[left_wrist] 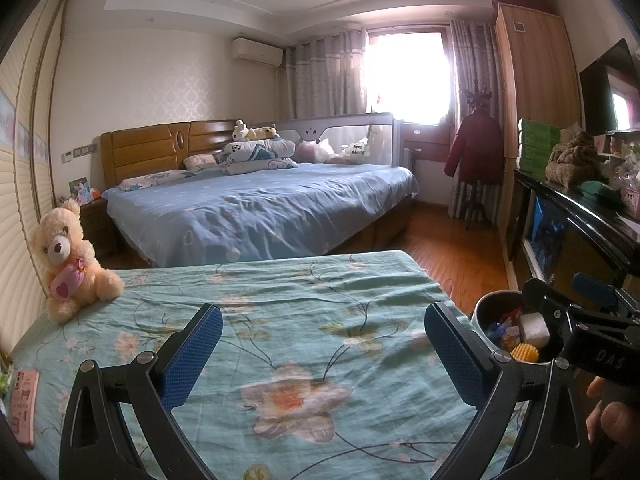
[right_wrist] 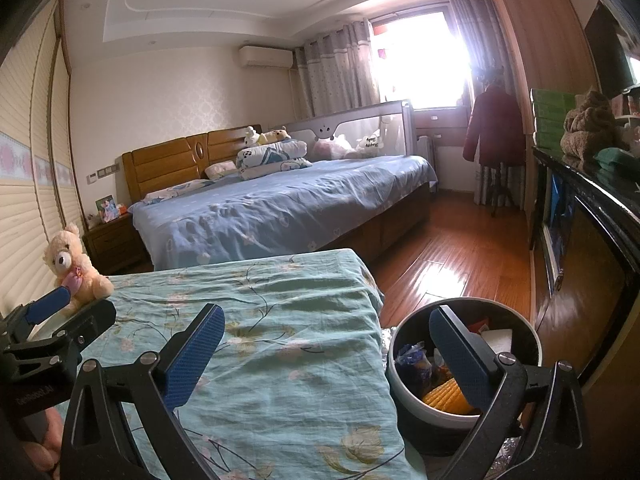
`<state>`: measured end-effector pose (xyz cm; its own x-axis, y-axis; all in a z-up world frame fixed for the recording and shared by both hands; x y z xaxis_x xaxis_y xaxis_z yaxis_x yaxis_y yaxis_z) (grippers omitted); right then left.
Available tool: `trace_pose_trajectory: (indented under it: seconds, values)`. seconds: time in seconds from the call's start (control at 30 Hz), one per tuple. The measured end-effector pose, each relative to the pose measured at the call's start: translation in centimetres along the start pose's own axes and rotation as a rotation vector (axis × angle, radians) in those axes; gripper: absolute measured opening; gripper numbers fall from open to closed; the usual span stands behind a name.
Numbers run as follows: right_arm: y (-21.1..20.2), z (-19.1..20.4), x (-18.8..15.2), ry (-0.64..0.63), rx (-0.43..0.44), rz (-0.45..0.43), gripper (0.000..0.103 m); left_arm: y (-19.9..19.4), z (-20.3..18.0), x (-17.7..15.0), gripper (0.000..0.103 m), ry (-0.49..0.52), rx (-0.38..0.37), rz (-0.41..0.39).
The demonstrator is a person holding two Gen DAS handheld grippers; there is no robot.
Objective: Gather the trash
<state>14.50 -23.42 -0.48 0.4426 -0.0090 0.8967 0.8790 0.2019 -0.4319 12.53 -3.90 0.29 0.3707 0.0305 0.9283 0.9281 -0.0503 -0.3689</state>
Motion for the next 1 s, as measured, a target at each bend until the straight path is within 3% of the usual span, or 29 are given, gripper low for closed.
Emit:
trace_pose_trajectory:
  seconds: [1.0]
  values:
    - [0.01, 0.2, 0.06, 0.001, 0.001, -0.001, 0.103, 0.0, -0.1, -0.01, 0.102, 0.003, -0.001, -0.002]
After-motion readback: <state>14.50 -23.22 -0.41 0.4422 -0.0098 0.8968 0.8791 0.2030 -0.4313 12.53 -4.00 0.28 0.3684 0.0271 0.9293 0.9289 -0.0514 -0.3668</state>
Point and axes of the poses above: each gripper's, at about its wrist camera, not at the fingertips, and y roughly the way its jaws point, z to its left, x to its top, the point moved 2 cm from there along y, roughly the way its jaws point, and after that the axes turned 3 degrees about -y, right-handed, at the moved point
